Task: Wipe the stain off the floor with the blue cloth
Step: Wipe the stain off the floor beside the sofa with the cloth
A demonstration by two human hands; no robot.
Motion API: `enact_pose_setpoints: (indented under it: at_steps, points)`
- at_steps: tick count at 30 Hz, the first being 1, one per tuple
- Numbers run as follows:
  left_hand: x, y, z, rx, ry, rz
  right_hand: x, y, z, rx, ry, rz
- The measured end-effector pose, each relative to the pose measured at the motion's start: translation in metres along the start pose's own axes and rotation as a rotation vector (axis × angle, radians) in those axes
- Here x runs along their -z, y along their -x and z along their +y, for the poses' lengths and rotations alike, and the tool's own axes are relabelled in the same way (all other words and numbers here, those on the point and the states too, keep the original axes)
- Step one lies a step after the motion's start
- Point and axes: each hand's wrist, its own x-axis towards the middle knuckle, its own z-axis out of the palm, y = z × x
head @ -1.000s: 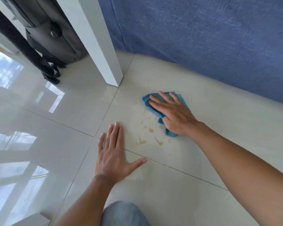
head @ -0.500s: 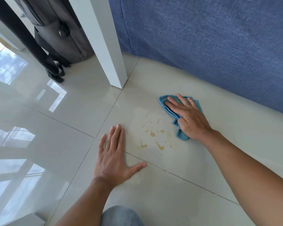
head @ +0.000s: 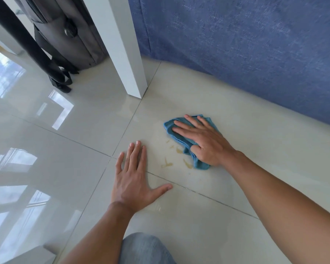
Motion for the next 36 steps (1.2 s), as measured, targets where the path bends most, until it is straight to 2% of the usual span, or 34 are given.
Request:
enact_pose_setpoints:
  at_steps: [4,16,23,36]
  points:
    - [-0.001,0.001,0.0,0.002,0.0,0.013,0.001,0.03,0.012,-0.155,0.054,0.046]
    - [0.001,0.002,0.003,0.002,-0.035,-0.005,-0.002,0.069,0.014,-0.133,0.226,-0.052]
    - [-0.001,0.002,0.002,0.002,-0.035,0.002,-0.014,0.056,-0.007,-0.103,0.227,-0.049]
    - [-0.005,0.0,-0.001,-0.006,-0.043,-0.004,-0.039,0.002,-0.048,-0.263,0.131,0.098]
